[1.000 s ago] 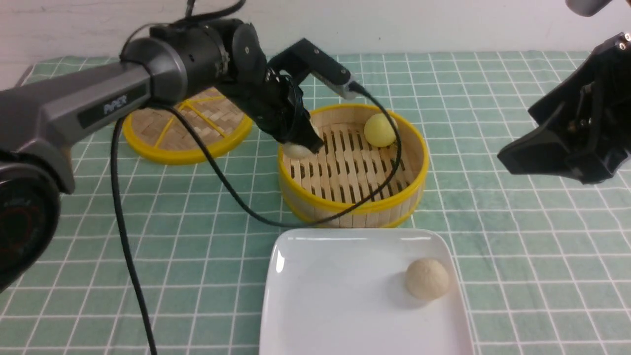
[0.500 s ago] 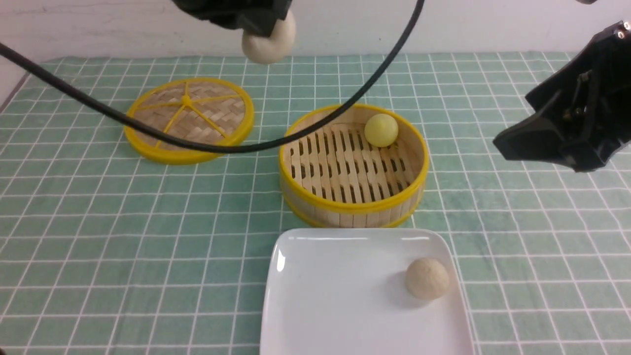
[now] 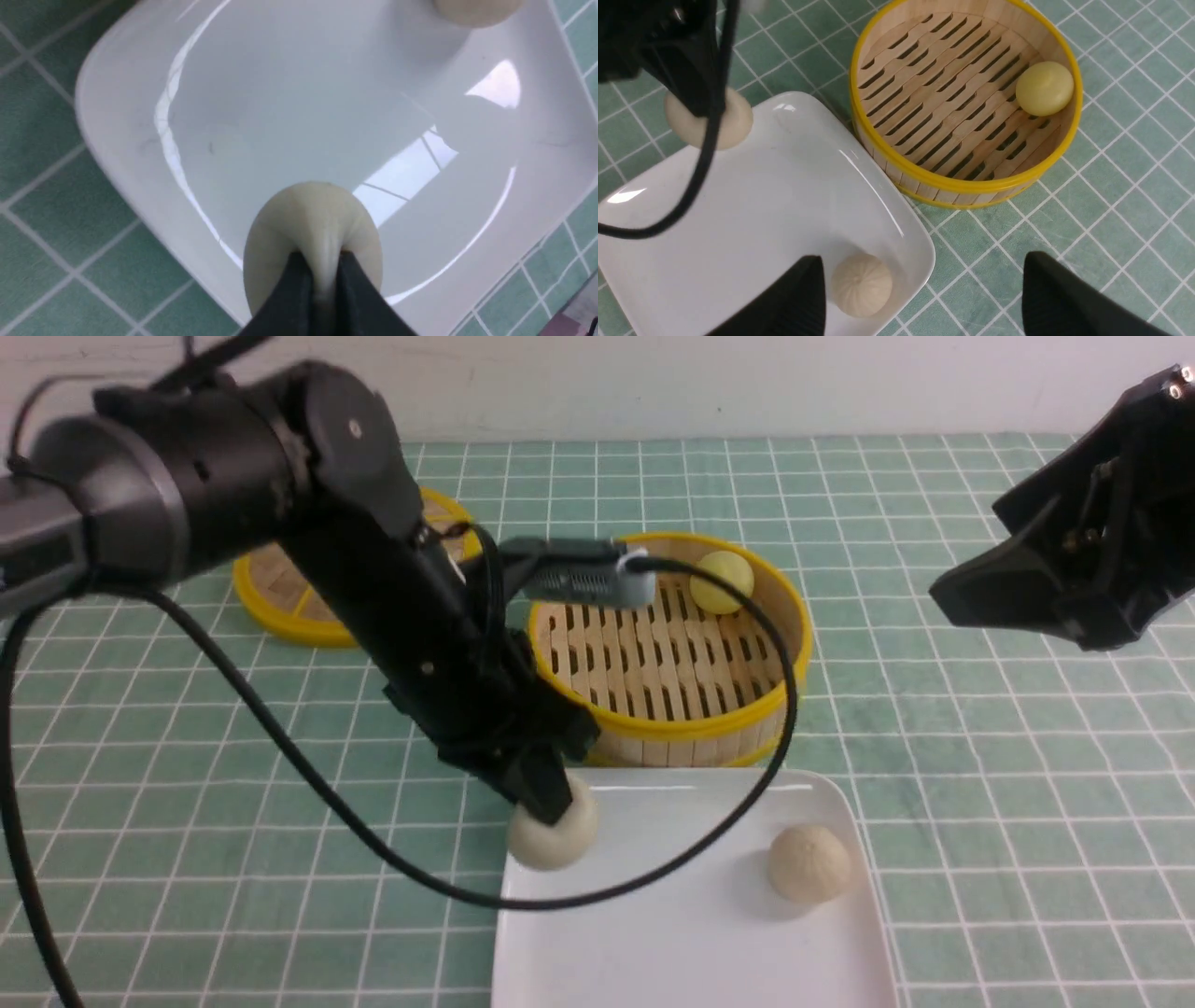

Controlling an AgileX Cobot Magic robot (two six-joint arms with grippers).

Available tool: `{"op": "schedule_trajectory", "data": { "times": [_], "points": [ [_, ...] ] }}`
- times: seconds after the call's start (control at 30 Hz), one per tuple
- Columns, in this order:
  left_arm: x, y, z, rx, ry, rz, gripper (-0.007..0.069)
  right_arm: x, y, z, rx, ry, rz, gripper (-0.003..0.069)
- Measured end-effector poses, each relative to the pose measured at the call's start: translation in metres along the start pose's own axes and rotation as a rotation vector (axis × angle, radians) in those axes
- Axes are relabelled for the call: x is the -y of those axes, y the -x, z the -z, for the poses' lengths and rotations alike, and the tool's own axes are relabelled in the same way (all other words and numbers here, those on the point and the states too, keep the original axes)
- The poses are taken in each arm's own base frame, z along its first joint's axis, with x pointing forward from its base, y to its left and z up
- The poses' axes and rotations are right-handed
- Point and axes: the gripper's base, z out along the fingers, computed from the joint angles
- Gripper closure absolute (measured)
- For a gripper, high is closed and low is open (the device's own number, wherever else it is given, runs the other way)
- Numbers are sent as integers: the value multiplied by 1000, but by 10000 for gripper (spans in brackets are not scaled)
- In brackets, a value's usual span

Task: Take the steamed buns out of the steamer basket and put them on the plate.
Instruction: Use the left arm to put the steamed stuffed bun into the plate

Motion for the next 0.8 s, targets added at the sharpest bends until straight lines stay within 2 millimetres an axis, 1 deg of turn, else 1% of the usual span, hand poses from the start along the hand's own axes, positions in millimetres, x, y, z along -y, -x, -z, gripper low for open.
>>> {"op": "schedule_trajectory", "data": {
  "times": [0.1, 0.17, 0.33, 0.4, 0.6, 0.7, 0.73, 0.77, 0.8],
  "points": [
    [-2, -1, -14, -5, -41, -3, 588, 0, 0, 0, 0, 1, -1, 111],
    [-3, 0, -18, 4, -54, -15, 588, 0, 0, 0, 0, 2, -1, 111],
    [-8, 4, -25, 30, -34, -31, 586, -1, -1, 0, -6, 6, -5, 111],
    [-14, 8, -33, 51, -10, -34, 585, -1, -1, 0, -17, 13, -9, 111],
    [-24, 9, -54, 16, -7, -23, 580, -1, -2, 0, -19, 15, -15, 111],
    [-27, 9, -58, 7, -8, -21, 561, -2, -2, 0, -21, 16, -16, 111],
    [-27, 9, -59, 6, -8, -21, 545, -2, -2, 0, -21, 16, -16, 111],
    [-27, 9, -59, 5, -7, -21, 508, -2, -2, 0, -21, 16, -16, 111],
    [-27, 9, -59, 5, -7, -21, 508, -2, -2, 0, -21, 16, -16, 111]
  ]
}}
